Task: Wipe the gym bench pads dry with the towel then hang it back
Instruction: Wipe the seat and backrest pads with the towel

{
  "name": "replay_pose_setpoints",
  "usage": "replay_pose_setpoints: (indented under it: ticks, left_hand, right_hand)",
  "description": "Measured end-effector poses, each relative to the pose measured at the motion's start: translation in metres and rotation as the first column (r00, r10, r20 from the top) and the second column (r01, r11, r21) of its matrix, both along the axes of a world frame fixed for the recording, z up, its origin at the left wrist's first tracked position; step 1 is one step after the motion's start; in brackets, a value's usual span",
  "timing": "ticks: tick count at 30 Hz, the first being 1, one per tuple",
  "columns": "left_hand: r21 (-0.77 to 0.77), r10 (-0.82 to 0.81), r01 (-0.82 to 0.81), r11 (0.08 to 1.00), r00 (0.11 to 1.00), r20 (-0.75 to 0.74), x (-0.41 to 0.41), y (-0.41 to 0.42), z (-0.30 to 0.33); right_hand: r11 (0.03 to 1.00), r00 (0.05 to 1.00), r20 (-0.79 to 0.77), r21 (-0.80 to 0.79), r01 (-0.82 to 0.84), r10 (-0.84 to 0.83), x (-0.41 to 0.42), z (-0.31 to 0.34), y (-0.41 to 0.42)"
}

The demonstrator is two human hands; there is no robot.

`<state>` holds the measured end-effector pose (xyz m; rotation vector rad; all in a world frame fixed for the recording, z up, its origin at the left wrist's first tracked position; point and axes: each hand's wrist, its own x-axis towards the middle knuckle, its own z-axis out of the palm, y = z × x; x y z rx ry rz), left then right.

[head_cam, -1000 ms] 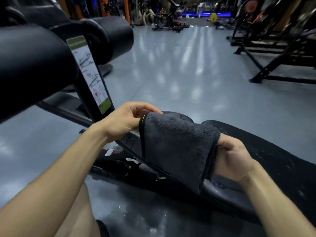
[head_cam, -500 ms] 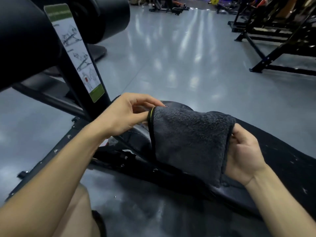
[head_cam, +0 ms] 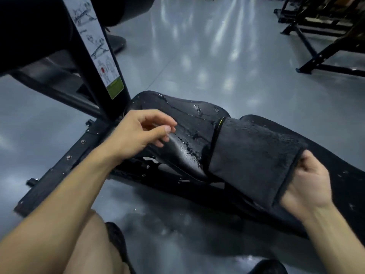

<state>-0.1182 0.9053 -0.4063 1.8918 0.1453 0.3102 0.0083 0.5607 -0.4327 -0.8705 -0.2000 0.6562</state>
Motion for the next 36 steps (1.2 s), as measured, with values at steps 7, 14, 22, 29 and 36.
replay_pose_setpoints:
  ticks: [7,14,22,29,36]
  left_hand:
    - [0.116,-0.092,0.105,0.988,0.989,-0.113,-0.029,-0.001,0.011]
    - [-0.009,-0.034,0.033,0.999,0.994,-0.102,-0.032,0.001,0.012]
    - [0.125,-0.023,0.047,0.991,0.981,-0.192,-0.052,0.048,-0.025]
    - [0.207,0.011,0.015,0.978,0.993,-0.122,-0.042,0.089,-0.031]
    - [0.176,0.114,-0.117,0.977,0.993,0.029,-0.034,0.108,-0.030]
  right_hand:
    - [0.858,0.902,0.207,-0.287,0.427,-0.380,-0.041,0.044,0.002]
    - [0.528,0.757,0.609,-0.735,0.425,0.239,-0.051,0.017,0.079]
    - [0.285,0.433,0.660,-0.696,0.659,0.614,-0.114,-0.072,0.116]
    - [0.184,0.352,0.617,-0.637,0.749,0.704,-0.087,-0.072,0.117]
    - [0.073,0.323,0.666,-0.494,0.866,0.673,-0.097,-0.082,0.169]
